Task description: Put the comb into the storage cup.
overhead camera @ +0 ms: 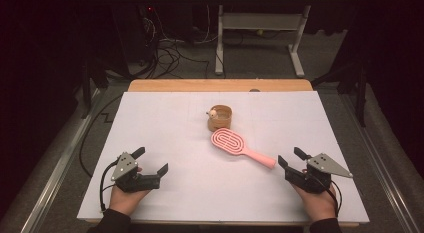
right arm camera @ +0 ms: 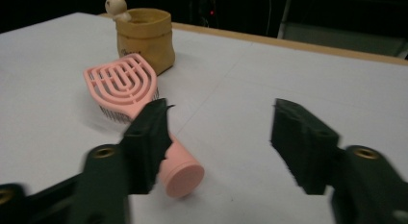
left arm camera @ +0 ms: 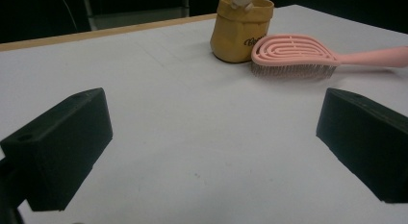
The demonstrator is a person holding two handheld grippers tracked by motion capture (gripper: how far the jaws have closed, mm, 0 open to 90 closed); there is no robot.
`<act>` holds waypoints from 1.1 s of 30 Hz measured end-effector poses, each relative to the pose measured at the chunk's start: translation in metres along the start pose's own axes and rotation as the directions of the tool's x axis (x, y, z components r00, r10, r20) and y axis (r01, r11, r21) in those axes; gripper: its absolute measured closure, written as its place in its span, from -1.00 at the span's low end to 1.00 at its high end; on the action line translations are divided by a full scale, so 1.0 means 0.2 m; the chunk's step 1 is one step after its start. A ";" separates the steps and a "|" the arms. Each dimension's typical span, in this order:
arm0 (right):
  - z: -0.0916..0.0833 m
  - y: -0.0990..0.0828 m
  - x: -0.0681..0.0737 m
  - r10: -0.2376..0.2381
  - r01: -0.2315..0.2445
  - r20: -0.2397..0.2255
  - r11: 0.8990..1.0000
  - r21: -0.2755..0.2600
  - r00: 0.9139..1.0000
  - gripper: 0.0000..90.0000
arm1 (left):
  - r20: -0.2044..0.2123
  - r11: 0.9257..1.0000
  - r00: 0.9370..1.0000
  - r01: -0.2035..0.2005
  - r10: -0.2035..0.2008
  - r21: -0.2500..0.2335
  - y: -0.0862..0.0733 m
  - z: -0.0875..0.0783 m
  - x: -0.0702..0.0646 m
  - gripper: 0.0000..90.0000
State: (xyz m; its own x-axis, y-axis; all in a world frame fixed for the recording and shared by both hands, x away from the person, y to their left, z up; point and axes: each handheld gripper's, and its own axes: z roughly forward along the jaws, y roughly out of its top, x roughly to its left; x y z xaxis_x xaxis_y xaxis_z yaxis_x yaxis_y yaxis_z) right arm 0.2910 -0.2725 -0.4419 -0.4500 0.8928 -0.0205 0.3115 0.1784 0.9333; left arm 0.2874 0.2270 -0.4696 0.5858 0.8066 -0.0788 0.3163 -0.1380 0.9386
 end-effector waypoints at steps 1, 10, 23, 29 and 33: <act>0.04 0.01 0.00 0.026 -0.025 -0.014 0.998 0.050 1.000 0.42 | 0.003 1.000 1.000 0.004 -0.004 0.000 0.00 0.00 0.00 -1.00; 0.23 0.05 0.01 -0.036 0.044 -0.043 0.980 0.195 0.998 1.00 | 0.005 1.000 1.000 0.003 -0.003 -0.005 0.00 0.00 0.01 -1.00; 0.29 0.01 0.00 -0.057 0.075 -0.072 0.958 0.276 0.996 1.00 | -0.006 1.000 1.000 0.019 -0.019 -0.022 -0.01 -0.02 0.01 -1.00; 0.26 -0.01 0.00 -0.062 0.085 -0.093 0.956 0.281 0.994 1.00 | -0.006 1.000 1.000 0.014 -0.014 -0.022 0.00 -0.02 0.01 -1.00; 0.23 -0.01 0.02 -0.084 0.112 -0.109 0.952 0.286 0.990 1.00 | -0.018 1.000 1.000 0.016 -0.017 -0.026 0.00 -0.02 0.01 -1.00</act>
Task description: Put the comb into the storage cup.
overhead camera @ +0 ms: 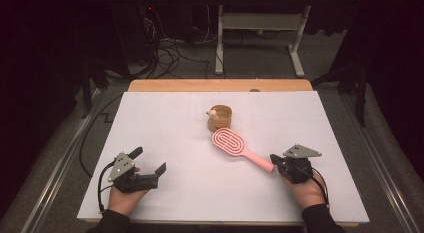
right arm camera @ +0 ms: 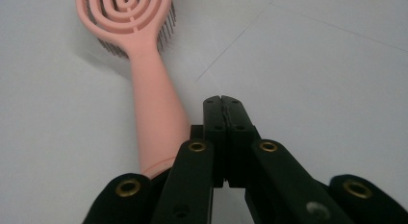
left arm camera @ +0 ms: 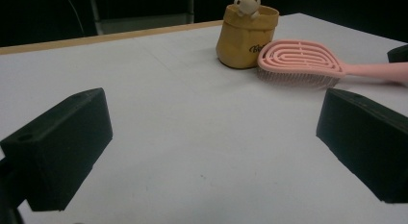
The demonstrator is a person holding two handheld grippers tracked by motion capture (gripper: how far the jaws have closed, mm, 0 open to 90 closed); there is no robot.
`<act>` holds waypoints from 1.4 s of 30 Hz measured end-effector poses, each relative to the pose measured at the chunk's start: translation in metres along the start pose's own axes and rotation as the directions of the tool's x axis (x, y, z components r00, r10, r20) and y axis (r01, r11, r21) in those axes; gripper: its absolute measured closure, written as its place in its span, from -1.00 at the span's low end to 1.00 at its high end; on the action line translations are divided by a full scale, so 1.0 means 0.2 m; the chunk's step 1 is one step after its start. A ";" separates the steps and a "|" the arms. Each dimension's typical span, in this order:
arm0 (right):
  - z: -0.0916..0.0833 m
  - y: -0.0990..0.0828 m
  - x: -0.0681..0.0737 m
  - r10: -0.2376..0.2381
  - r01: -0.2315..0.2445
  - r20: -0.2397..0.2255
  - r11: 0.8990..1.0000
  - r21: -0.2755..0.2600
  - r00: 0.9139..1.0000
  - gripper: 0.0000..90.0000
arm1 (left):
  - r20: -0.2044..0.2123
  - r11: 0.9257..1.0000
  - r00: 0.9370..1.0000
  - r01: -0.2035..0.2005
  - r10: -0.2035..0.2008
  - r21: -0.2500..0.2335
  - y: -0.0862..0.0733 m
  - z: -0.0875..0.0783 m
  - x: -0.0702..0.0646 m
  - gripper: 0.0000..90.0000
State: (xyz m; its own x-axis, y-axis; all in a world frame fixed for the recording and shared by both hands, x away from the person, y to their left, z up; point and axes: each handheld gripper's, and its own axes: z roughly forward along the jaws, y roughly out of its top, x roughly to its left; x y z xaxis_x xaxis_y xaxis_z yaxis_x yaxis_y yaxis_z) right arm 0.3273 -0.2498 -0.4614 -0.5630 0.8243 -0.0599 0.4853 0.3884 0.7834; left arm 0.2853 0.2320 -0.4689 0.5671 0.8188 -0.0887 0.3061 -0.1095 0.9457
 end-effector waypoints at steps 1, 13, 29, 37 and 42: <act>0.00 0.00 0.00 0.000 0.000 0.000 1.000 0.000 1.000 1.00 | 0.000 1.000 1.000 0.000 0.000 0.000 0.00 0.00 0.00 -1.00; -0.06 -0.04 0.10 -0.040 0.040 -0.037 0.999 0.010 0.999 1.00 | -0.001 1.000 1.000 0.008 -0.008 -0.009 0.00 -0.01 0.00 -1.00; -0.07 -0.07 0.18 -0.059 0.061 -0.074 0.998 0.023 0.995 1.00 | 0.003 1.000 1.000 0.015 -0.015 -0.011 0.00 -0.01 0.01 -1.00; -0.11 -0.04 0.20 -0.068 0.067 -0.041 0.998 -0.020 0.997 0.98 | 0.002 1.000 1.000 0.008 -0.008 -0.010 0.01 -0.01 0.01 -1.00; -0.15 -0.01 0.23 -0.051 0.048 -0.033 0.995 -0.085 0.998 0.65 | 0.001 1.000 1.000 0.005 -0.005 -0.008 0.01 -0.01 0.01 -1.00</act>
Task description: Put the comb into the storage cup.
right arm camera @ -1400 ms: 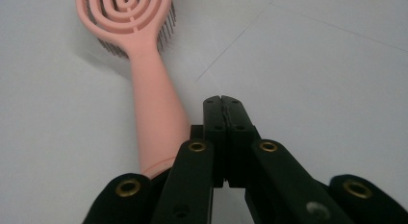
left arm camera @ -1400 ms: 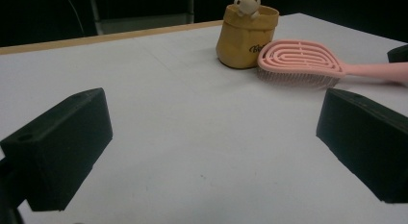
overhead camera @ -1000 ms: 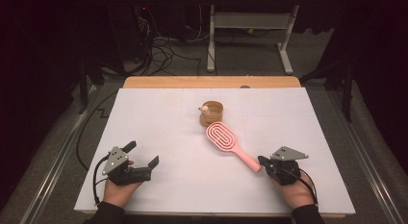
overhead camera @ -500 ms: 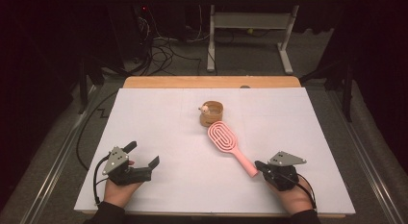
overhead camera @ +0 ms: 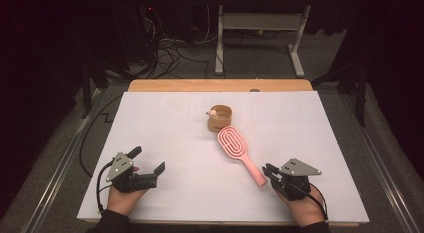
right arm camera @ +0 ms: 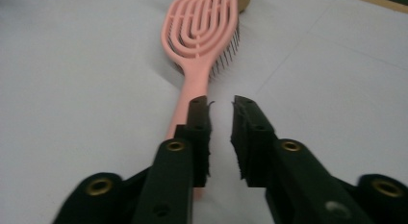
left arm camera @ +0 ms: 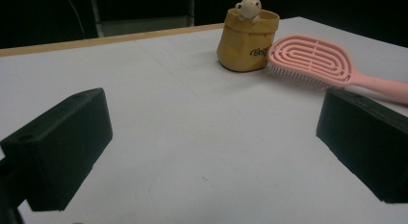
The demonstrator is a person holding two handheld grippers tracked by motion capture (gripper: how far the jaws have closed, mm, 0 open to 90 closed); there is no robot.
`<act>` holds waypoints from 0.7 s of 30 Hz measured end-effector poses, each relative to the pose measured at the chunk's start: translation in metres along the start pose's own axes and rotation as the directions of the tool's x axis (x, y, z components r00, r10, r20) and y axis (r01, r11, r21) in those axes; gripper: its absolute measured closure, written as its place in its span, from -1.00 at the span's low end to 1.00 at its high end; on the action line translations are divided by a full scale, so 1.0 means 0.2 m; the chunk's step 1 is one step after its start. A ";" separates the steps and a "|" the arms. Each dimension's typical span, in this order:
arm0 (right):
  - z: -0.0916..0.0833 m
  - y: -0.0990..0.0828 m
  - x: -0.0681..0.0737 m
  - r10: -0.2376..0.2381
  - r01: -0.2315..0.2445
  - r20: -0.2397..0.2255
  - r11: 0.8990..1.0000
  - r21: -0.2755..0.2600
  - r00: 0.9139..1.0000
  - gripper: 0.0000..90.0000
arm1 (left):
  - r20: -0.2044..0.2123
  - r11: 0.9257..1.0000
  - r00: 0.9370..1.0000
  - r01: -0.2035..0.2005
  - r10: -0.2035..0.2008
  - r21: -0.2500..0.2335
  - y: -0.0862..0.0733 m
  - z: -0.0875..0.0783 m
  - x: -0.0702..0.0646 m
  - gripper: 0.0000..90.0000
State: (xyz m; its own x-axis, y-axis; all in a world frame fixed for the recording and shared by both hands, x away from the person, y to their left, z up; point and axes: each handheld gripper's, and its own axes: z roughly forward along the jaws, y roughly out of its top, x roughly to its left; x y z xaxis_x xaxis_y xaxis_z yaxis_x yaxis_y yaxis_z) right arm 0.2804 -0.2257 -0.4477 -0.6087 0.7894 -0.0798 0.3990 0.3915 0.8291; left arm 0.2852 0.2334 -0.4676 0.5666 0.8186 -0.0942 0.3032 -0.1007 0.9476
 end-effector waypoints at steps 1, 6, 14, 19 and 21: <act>0.00 0.00 0.00 0.000 0.000 0.000 1.000 0.000 1.000 0.65 | 0.000 1.000 1.000 0.000 0.000 0.000 0.00 0.00 0.00 -1.00; 0.06 0.03 0.10 -0.012 0.012 -0.002 1.000 0.009 1.000 0.07 | 0.002 1.000 1.000 -0.006 0.006 0.003 0.00 0.00 -0.01 -1.00; 0.17 0.02 0.14 -0.052 0.047 0.047 0.993 0.105 0.998 0.00 | 0.002 1.000 1.000 -0.006 0.006 0.001 0.00 0.00 0.00 -1.00; 0.19 0.00 0.13 -0.051 0.043 0.052 0.989 0.145 0.997 0.31 | 0.001 1.000 1.000 -0.005 0.005 0.001 0.00 0.00 0.00 -1.00; 0.19 0.00 0.12 -0.042 0.035 0.049 0.989 0.144 0.998 0.38 | 0.001 1.000 1.000 -0.006 0.006 0.000 0.00 0.00 0.00 -1.00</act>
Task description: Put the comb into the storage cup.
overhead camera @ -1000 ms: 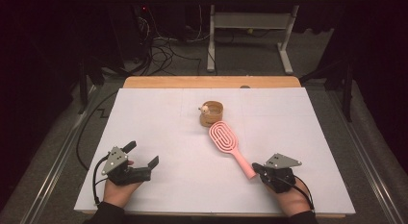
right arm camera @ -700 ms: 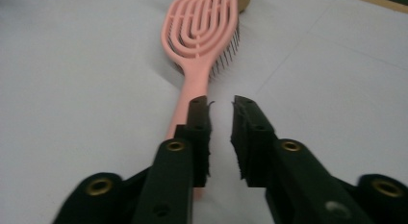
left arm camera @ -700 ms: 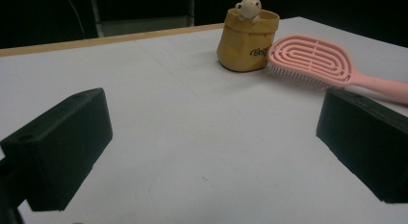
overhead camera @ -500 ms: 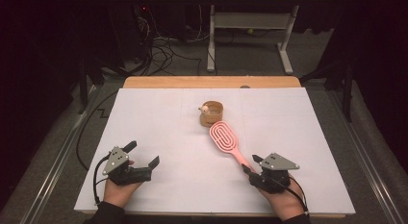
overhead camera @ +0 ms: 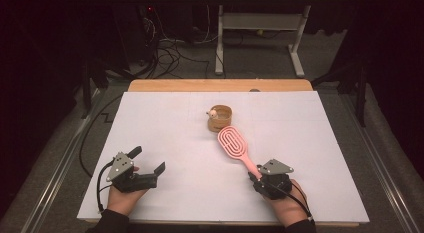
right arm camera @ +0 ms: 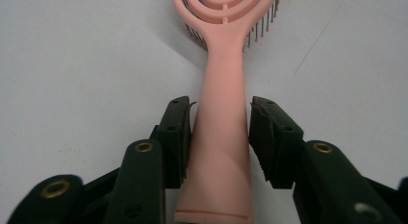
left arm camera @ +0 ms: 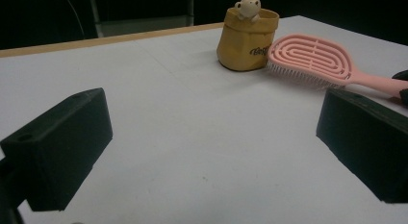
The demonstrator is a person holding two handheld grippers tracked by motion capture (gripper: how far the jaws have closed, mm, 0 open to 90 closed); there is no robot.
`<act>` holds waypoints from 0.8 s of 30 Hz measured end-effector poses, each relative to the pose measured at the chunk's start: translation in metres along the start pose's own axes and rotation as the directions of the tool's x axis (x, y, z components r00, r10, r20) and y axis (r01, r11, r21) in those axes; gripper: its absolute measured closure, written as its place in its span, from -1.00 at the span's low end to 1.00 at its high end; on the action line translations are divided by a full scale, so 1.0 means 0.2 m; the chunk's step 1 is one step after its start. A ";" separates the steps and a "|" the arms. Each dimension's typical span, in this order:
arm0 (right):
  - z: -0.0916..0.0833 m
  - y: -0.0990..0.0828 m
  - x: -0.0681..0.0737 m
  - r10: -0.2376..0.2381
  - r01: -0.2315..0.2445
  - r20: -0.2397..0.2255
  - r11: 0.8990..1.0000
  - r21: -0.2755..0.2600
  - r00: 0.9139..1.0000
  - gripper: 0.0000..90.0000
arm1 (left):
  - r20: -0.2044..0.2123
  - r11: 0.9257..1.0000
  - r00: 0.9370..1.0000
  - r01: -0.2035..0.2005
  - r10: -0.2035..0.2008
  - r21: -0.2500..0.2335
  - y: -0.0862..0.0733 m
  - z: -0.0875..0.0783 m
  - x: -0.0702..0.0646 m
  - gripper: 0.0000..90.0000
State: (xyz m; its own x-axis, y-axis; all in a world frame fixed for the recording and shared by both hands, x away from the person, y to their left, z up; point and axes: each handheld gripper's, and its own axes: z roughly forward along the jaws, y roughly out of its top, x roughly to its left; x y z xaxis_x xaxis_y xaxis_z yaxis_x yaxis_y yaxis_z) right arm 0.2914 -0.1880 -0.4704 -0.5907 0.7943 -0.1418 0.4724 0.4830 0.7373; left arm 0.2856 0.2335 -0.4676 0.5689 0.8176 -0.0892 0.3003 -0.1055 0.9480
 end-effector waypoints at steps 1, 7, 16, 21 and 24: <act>0.00 0.00 0.00 -0.001 0.001 0.000 1.000 0.000 1.000 0.42 | 0.000 1.000 1.000 0.000 0.000 0.000 0.00 0.00 0.00 -1.00; -0.01 0.00 0.00 0.002 -0.003 0.002 1.000 0.004 1.000 0.44 | 0.001 1.000 1.000 -0.002 0.002 0.000 0.00 0.00 0.00 -1.00; -0.04 -0.03 -0.03 0.011 -0.011 -0.014 1.000 0.008 1.000 0.45 | -0.003 1.000 1.000 0.000 0.000 0.000 0.00 -0.01 0.00 -1.00; -0.10 -0.08 -0.07 0.034 -0.034 -0.030 0.999 0.006 0.999 0.45 | -0.005 1.000 1.000 0.006 -0.006 -0.003 0.00 -0.01 0.01 -1.00; -0.12 -0.10 -0.08 0.028 -0.028 -0.031 1.000 0.008 0.999 0.45 | -0.004 1.000 1.000 0.000 0.000 -0.002 0.00 -0.01 0.01 -1.00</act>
State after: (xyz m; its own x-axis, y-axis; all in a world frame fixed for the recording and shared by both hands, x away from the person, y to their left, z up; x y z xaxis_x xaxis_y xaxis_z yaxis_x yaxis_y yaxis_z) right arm 0.2751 -0.2186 -0.4661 -0.5975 0.7955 -0.1006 0.4940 0.4640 0.7353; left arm 0.2851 0.2357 -0.4670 0.5657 0.8199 -0.0876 0.2983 -0.1044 0.9487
